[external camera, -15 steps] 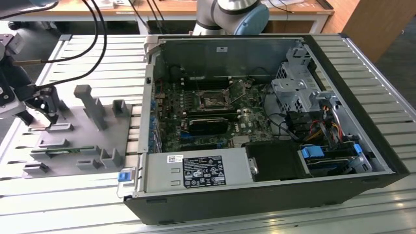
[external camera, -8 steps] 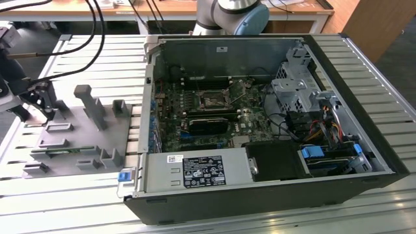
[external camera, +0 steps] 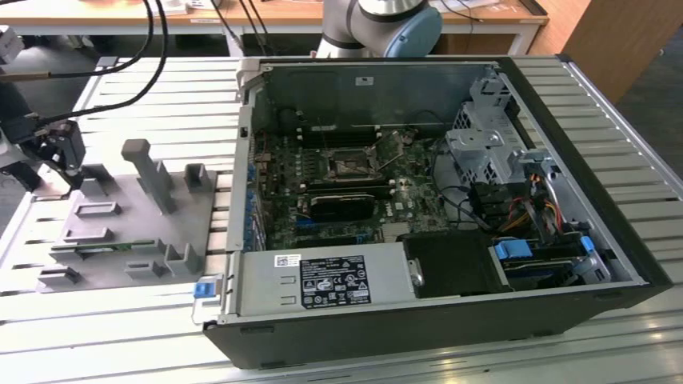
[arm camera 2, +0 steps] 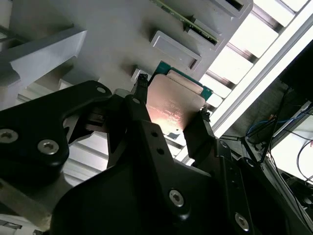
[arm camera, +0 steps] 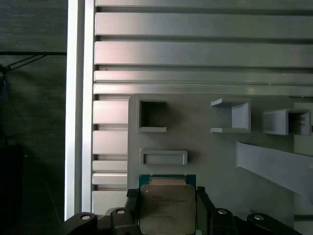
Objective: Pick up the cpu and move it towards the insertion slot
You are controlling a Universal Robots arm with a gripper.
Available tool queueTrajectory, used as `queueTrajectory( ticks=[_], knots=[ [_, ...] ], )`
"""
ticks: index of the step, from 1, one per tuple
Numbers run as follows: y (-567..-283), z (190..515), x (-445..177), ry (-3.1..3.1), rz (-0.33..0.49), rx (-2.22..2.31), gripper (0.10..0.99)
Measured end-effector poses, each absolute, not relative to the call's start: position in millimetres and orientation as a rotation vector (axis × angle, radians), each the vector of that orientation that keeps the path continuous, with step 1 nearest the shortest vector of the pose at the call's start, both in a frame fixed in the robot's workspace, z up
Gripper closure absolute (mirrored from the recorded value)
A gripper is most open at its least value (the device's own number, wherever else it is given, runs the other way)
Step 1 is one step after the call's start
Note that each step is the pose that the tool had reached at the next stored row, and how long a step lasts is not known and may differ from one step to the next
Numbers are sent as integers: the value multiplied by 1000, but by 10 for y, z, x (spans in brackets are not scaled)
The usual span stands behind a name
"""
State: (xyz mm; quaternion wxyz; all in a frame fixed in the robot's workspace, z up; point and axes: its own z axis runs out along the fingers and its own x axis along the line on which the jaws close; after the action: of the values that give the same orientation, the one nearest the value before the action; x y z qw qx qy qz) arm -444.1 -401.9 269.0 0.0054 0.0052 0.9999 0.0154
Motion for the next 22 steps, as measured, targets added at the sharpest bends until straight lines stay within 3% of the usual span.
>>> queueTrajectory(
  ticks=[22],
  knots=[
    [-4019, 3121, -4441, 3130, 48, 16, 545]
  ],
)
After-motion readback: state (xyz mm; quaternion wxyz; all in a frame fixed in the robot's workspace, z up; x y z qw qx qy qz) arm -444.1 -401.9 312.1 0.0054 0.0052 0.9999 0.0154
